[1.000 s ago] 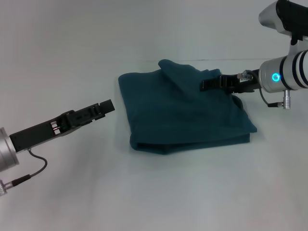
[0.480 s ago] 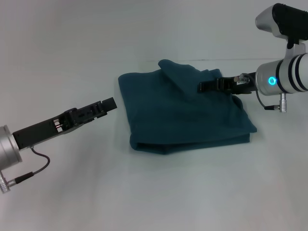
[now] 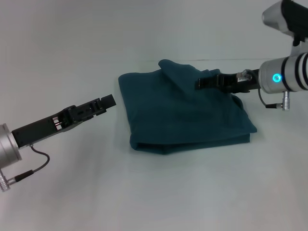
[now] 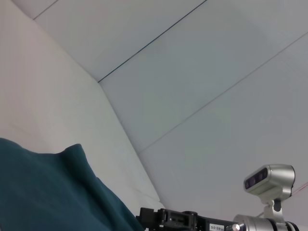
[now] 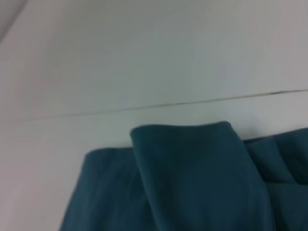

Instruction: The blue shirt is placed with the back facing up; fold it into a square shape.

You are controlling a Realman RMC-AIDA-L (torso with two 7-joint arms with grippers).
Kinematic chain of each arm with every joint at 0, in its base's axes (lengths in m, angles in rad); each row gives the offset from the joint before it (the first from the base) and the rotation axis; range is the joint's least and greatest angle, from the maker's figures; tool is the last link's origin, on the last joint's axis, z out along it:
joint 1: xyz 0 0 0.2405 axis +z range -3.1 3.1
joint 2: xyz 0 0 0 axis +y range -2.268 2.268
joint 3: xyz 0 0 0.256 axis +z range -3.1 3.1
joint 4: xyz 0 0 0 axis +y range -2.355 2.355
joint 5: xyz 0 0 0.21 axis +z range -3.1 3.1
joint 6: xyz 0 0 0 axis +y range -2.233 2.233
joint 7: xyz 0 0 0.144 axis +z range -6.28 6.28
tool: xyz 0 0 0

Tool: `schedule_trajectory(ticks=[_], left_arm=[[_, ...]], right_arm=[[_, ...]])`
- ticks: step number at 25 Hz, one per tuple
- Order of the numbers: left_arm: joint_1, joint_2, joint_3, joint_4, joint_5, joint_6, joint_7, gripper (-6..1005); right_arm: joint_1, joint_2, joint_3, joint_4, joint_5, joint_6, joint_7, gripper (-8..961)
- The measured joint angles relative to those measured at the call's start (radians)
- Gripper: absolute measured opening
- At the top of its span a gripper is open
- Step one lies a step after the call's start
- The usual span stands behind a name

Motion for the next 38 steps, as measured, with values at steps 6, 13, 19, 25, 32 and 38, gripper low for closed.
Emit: schedule_trajectory(ticks=[6, 13, 19, 25, 32, 38], left_arm=[[0.001, 0.000, 0.000, 0.000, -0.002, -0.003, 0.000, 736], [0.001, -0.001, 0.000, -0.001, -0.007, -0.013, 0.000, 735], [0.001, -0.004, 0.000, -0.003, -0.011, -0.020, 0.000, 735], [0.001, -0.007, 0.000, -0.008, -0.011, -0.024, 0.002, 735], [0.000, -0.008, 0.000, -0.013, -0.012, -0.025, 0.005, 736], [-0.002, -0.008, 0.000, -0.014, -0.013, -0.027, 0.005, 736]], right_arm=[[-0.018, -0.020, -0.006, -0.003, 0.051, -0.019, -0.026, 925], [-0.018, -0.024, -0.011, 0.016, -0.008, -0.025, -0.007, 925], [-0.026, -0.025, -0.002, 0.014, -0.018, -0.023, 0.004, 925], [-0.024, -0.023, -0.002, 0.007, 0.018, -0.019, -0.003, 924], [-0.012, -0.020, -0.005, 0.015, 0.022, -0.016, -0.002, 816], [-0.014, -0.022, -0.009, 0.016, 0.021, -0.022, 0.010, 784]])
